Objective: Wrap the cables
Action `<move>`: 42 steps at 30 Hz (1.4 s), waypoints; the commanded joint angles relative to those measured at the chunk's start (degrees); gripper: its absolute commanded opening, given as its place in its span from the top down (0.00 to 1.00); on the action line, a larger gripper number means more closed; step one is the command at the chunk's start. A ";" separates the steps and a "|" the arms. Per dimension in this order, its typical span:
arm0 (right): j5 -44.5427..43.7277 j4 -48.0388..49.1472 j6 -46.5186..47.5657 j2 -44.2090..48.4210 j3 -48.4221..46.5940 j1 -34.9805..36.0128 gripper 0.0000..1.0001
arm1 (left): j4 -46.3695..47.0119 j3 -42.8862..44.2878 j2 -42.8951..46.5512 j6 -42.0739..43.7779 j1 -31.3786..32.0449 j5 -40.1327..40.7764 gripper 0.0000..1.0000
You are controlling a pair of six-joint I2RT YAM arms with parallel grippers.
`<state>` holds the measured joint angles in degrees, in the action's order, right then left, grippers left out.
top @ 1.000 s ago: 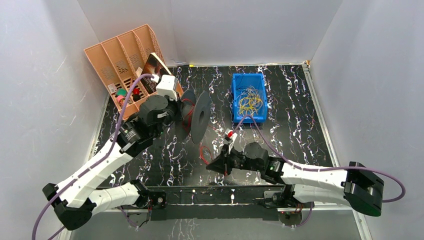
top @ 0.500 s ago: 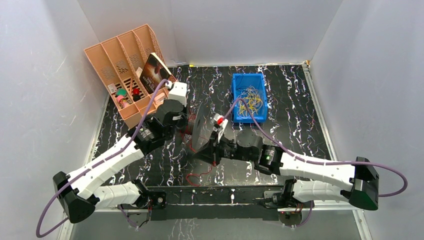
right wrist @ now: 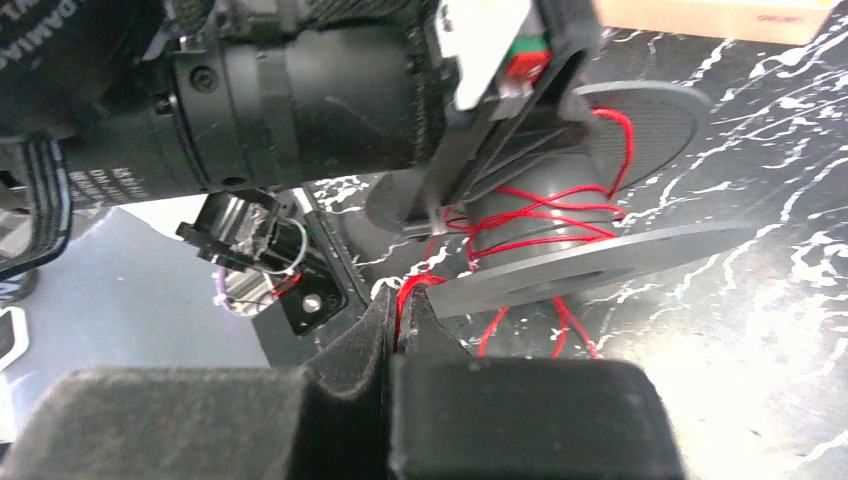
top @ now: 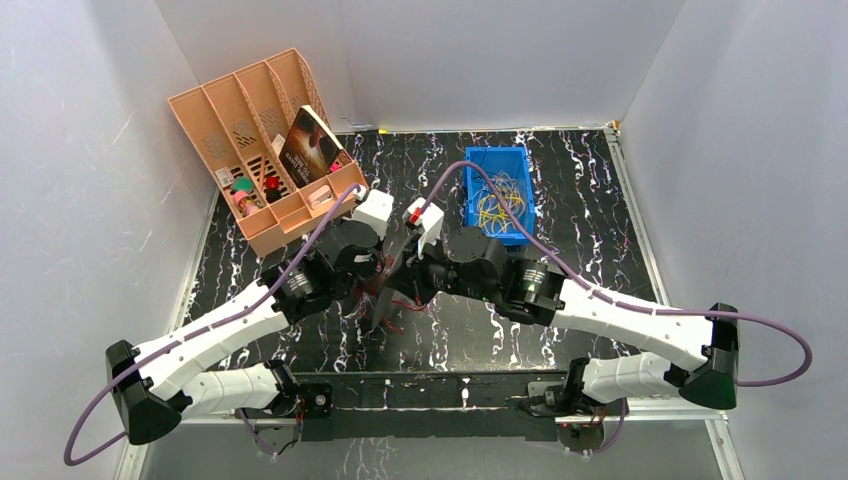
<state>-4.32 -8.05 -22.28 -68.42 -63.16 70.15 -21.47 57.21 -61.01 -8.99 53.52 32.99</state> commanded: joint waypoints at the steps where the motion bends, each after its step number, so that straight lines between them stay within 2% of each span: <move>1: -5.25 -7.12 5.54 0.14 -7.75 -0.44 0.98 | -1.55 0.51 3.03 4.05 0.67 -2.59 1.00; 13: -13.25 -16.95 17.38 1.66 -9.82 -0.82 0.92 | -6.61 0.56 4.99 9.54 0.66 -20.16 1.00; 21: -20.49 -17.64 20.15 3.85 -6.37 -0.80 0.88 | -9.90 1.97 5.60 10.37 0.65 -26.32 1.00; 28: -27.59 -14.93 18.34 6.82 -0.24 -0.88 0.81 | -11.78 4.83 6.53 10.74 0.71 -31.93 1.00; 32: -28.31 -9.06 14.66 10.20 8.26 -1.41 0.78 | -11.98 6.25 7.24 10.56 0.70 -36.05 1.00; 37: -23.88 -2.19 9.45 10.56 15.64 -2.89 0.74 | -11.39 9.74 9.16 9.53 0.67 -40.02 1.00; 42: -18.45 1.84 5.04 10.12 20.44 -5.02 0.68 | -11.92 12.93 10.62 7.75 0.63 -37.08 1.00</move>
<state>-26.44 -13.10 -13.23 -58.96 -44.88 66.63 -34.87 65.45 -52.73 0.86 54.04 -4.97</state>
